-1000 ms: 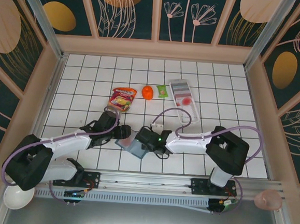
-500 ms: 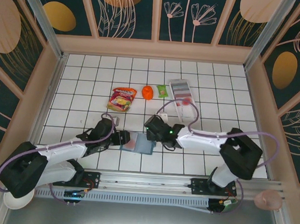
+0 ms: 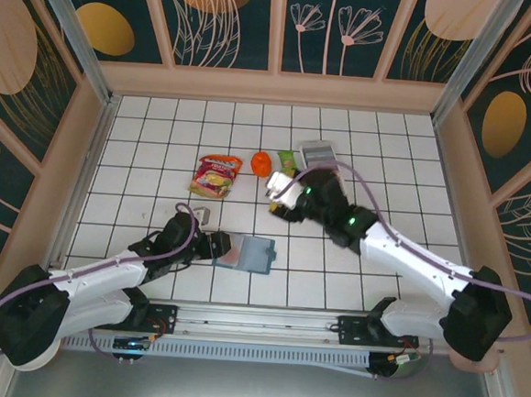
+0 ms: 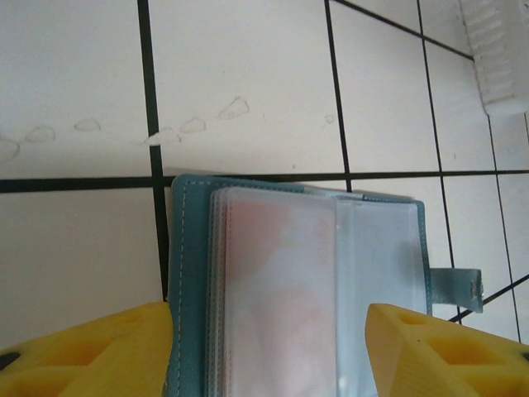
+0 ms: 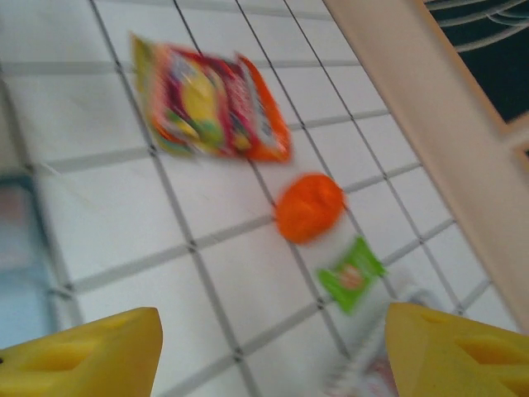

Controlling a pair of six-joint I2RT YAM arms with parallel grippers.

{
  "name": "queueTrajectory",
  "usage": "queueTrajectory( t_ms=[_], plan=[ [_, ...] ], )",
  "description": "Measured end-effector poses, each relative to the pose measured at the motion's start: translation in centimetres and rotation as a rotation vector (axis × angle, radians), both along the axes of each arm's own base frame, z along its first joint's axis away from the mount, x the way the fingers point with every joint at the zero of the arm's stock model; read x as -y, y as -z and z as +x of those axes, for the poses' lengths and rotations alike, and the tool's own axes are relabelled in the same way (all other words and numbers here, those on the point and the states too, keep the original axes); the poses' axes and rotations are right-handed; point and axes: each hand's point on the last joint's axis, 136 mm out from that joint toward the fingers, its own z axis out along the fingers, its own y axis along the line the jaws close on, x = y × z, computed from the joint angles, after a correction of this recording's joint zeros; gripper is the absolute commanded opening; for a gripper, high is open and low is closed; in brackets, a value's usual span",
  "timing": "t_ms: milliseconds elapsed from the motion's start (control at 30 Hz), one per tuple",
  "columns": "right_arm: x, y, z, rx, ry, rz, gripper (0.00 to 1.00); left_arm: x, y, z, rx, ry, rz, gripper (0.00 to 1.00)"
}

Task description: Put the credit cards into the card holder

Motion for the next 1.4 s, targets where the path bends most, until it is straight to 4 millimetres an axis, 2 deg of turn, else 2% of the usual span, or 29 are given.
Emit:
queueTrajectory(
  t_ms=[100,167,333,467,567,767,1200,1400],
  plan=[
    [4.5,1.6,4.1,0.045,0.012,-0.133,0.71,0.0,0.4,-0.4,-0.014,0.008,0.002,0.63],
    [7.0,3.3,5.9,0.044,0.003,-0.222,0.71,0.1,0.6,-0.6,-0.023,0.016,0.001,0.63],
    [11.1,6.6,9.5,0.045,-0.035,-0.387,0.7,0.1,0.8,-0.8,-0.031,0.022,0.0,0.64],
    [12.8,9.3,11.2,0.044,-0.092,-0.478,0.69,0.1,1.3,-0.8,-0.044,0.022,0.01,0.63],
    [12.9,10.5,12.6,0.052,-0.141,-0.523,0.71,0.2,1.3,-0.7,-0.047,0.017,0.007,0.64],
    [12.2,10.7,14.6,0.13,-0.215,-0.574,0.74,0.2,1.3,-0.7,-0.051,0.009,-0.002,0.64],
    [12.0,13.4,15.4,0.136,-0.286,-0.628,0.71,0.3,1.3,-0.6,-0.055,0.004,-0.006,0.64],
    [12.1,12.9,15.8,0.136,-0.286,-0.635,0.64,0.3,1.3,-0.6,-0.056,0.002,-0.008,0.63]
  ],
)
